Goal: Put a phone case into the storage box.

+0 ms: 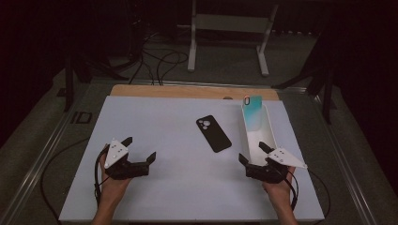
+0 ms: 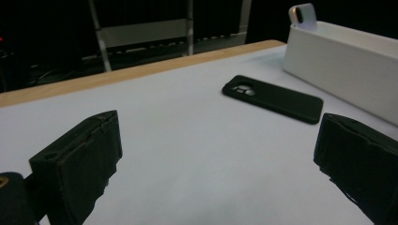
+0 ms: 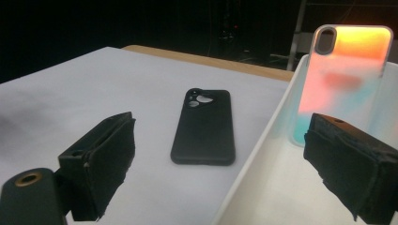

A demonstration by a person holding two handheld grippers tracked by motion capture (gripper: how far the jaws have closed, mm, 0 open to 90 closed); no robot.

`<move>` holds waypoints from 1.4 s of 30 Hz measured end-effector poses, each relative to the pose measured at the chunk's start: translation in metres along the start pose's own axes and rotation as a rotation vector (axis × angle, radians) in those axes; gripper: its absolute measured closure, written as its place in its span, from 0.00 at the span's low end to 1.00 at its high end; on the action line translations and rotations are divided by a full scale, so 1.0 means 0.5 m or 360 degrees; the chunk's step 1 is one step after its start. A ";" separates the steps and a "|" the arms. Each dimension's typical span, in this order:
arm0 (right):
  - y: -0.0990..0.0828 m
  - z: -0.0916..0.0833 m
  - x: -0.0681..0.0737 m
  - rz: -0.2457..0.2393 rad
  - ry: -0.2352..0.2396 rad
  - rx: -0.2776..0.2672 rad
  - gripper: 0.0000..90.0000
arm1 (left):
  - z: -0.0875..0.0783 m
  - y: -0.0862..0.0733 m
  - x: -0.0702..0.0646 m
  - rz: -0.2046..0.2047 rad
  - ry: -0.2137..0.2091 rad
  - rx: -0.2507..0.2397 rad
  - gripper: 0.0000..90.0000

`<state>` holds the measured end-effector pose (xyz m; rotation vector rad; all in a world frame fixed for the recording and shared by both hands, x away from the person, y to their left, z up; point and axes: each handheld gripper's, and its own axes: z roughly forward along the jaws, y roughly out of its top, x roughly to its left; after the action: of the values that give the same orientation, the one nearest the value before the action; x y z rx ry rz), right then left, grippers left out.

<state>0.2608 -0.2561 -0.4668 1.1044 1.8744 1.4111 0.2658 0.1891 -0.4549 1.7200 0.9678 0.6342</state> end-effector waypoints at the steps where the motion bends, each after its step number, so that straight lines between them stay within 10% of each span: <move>1: 0.000 0.000 -0.001 0.0002 -0.0001 -0.0002 0.10 | 0.006 0.006 -0.002 0.0005 -0.0018 -0.0002 0.02; 21: 0.000 -0.002 -0.004 0.0015 -0.0002 -0.0003 0.10 | 0.160 0.095 -0.058 0.0076 -0.0244 0.0076 0.03; 42: 0.001 -0.004 -0.007 0.0022 -0.0003 -0.0017 0.10 | 0.335 0.110 -0.117 0.0033 -0.0299 0.0227 0.19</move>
<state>0.2610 -0.2599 -0.4658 1.1153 1.8592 1.4257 0.3828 0.0446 -0.4587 1.8806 0.8809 0.4158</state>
